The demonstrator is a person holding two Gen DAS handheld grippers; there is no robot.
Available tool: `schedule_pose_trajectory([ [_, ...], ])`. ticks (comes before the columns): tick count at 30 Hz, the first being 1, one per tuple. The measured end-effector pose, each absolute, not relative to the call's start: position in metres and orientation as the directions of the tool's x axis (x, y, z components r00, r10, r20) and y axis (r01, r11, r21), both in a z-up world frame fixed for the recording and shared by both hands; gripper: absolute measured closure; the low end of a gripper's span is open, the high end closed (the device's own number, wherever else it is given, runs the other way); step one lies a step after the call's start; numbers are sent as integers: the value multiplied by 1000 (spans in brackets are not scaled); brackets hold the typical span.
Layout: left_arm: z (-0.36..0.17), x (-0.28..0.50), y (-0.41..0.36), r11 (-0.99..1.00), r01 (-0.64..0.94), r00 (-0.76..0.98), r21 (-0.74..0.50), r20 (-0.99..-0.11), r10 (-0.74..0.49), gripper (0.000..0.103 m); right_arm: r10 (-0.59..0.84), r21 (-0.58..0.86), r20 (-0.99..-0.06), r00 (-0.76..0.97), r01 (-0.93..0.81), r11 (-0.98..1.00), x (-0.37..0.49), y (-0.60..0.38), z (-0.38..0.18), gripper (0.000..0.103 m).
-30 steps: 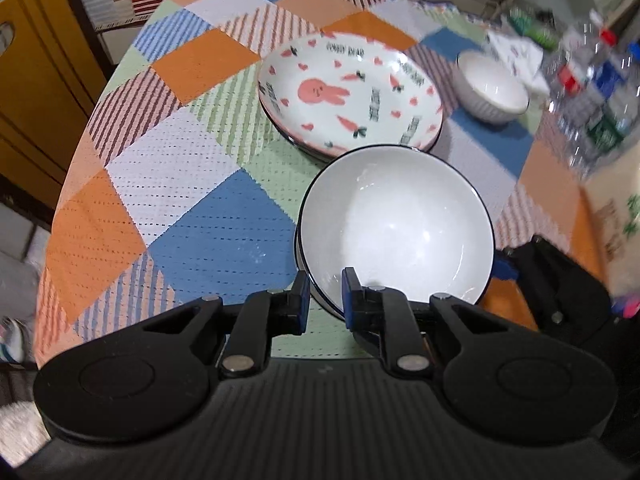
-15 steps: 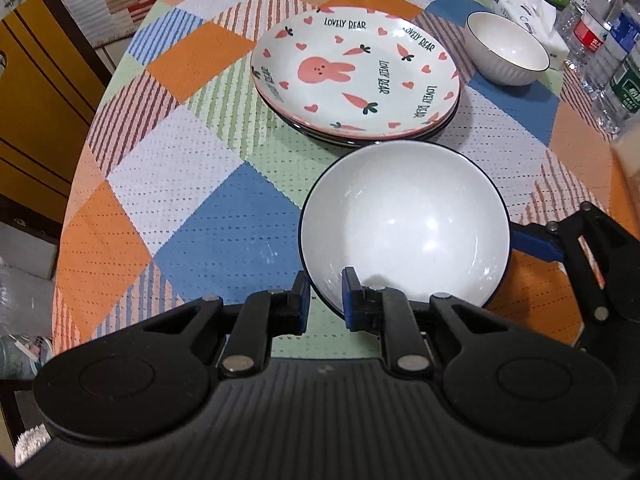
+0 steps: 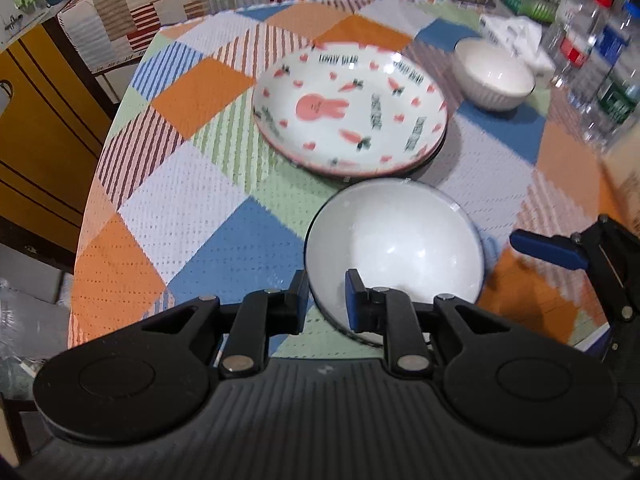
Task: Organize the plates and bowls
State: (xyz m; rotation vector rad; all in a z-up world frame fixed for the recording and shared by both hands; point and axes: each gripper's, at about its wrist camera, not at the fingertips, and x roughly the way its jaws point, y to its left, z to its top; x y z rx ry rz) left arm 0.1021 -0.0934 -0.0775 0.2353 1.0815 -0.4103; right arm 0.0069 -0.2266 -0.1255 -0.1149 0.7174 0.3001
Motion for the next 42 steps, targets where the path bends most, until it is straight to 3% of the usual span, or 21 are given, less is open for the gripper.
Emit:
schedule_pose_trajectory([
  [10, -27, 106, -107, 876, 471, 442, -99, -833, -332, 80, 200, -15, -506, 839, -240, 971, -7, -284, -94, 9],
  [21, -6, 113, -141, 839, 530, 495, -122, -759, -423, 62, 60, -60, -433, 900, -95, 994, 12, -331, -85, 9],
  [29, -10, 144, -160, 826, 556, 498, -94, -758, -421, 49, 5, -13, -530, 848, -14, 1000, 52, -368, -107, 8],
  [35, -35, 163, -174, 828, 538, 457, -156, -771, -442, 49, -67, -47, -627, 776, 48, 998, 90, -384, -142, 8],
  [39, -52, 174, -194, 816, 543, 440, -199, -760, -478, 49, -75, -55, -644, 761, 51, 997, 107, -390, -162, 8],
  [42, -60, 181, -215, 816, 554, 466, -165, -751, -468, 49, -53, -6, -647, 761, 64, 998, 118, -400, -170, 8],
])
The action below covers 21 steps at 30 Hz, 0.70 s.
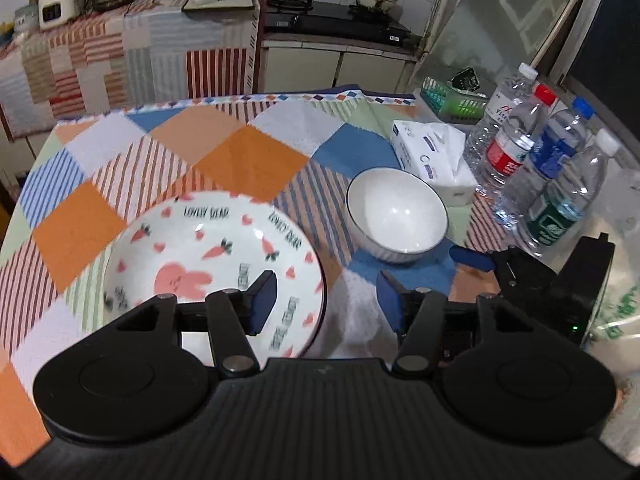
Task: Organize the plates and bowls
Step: 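Move both grippers to the white bowl beside the tissue box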
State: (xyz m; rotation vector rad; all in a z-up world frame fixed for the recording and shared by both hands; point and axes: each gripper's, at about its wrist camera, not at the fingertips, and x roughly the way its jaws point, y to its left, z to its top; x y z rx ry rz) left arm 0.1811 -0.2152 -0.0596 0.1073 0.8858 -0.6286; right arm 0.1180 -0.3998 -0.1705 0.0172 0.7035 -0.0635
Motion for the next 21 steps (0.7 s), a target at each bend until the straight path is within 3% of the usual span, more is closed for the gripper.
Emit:
schedule_pose_trajectory([
  [7, -76, 199, -260, 793, 596, 495, -126, -720, -486, 49, -14, 66, -652, 758, 75, 995, 141, -412, -190, 8],
  [21, -132, 249, -314, 783, 611, 453, -112, -762, -462, 49, -14, 19, -671, 741, 37, 999, 171, -415, -203, 8],
])
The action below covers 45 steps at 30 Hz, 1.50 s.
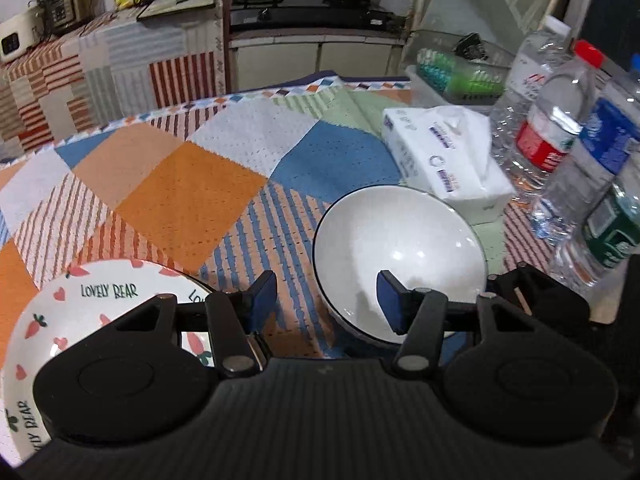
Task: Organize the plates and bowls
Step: 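Move both grippers to the white bowl beside the tissue box, then grasp that bowl's rim with the left gripper while the right gripper cradles it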
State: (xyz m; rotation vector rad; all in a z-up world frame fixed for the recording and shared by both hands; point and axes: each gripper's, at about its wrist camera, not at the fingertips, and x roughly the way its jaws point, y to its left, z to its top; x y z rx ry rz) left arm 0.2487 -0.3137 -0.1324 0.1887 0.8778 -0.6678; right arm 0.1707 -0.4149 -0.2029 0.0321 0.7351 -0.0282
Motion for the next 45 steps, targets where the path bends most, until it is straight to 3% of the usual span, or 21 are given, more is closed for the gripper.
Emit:
schedule_pose_trajectory([
  [4, -142, 255, -316, 791, 593, 423, -150, -778, -465, 54, -23, 15, -662, 749, 44, 999, 177, -412, -205, 4],
  [9, -153, 267, -310, 812, 511, 336, -281, -804, -490, 84, -31, 21, -653, 756, 60, 998, 181, -415, -205, 5],
  [26, -117, 227, -297, 778, 608, 348, -158, -828, -439, 86, -124, -66, -594, 795, 105, 992, 149, -382, -184, 5],
  [45, -44, 164, -183, 776, 616, 294, -137, -874, -387, 86, 10, -55, -593, 805, -53, 997, 87, -292, -115, 5],
])
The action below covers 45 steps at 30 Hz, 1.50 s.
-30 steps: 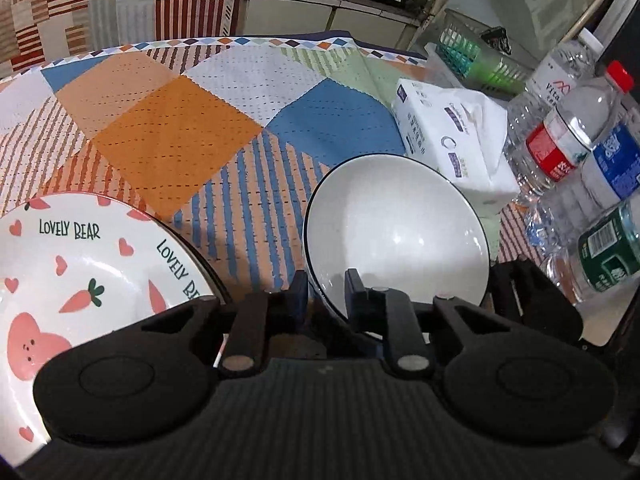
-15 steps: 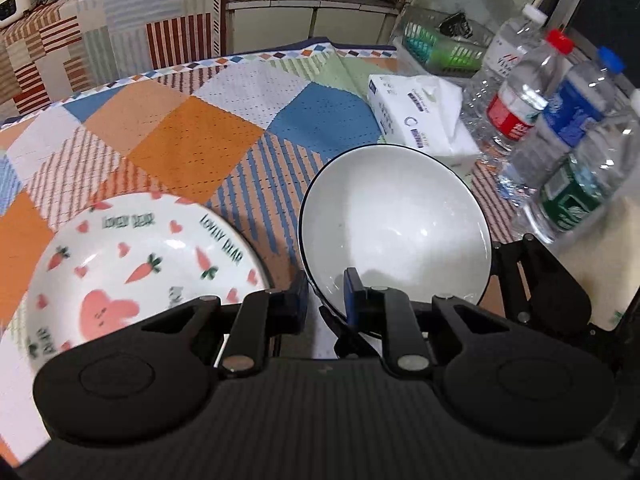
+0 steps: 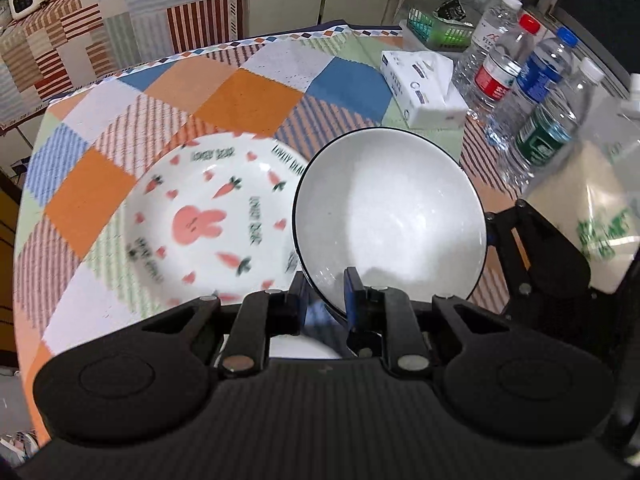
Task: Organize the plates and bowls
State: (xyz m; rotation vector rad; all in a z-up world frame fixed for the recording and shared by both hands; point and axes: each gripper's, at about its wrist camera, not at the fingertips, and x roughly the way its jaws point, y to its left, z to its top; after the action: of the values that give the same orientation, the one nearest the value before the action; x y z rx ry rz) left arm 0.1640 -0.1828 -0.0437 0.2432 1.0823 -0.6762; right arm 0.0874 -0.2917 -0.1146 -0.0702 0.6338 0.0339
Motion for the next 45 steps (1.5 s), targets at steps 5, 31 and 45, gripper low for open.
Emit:
schedule_pose_trajectory([
  [5, -38, 151, -148, 779, 608, 271, -153, -883, -385, 86, 69, -14, -601, 796, -97, 995, 74, -266, -107, 5],
  [31, -73, 119, -93, 810, 575, 172, -116, -951, -258, 86, 305, 81, -691, 655, -349, 934, 40, -215, -118, 5],
  [45, -79, 112, -102, 788, 615, 285, 25, -939, -192, 83, 260, 91, -741, 620, -291, 952, 45, -211, -118, 4],
])
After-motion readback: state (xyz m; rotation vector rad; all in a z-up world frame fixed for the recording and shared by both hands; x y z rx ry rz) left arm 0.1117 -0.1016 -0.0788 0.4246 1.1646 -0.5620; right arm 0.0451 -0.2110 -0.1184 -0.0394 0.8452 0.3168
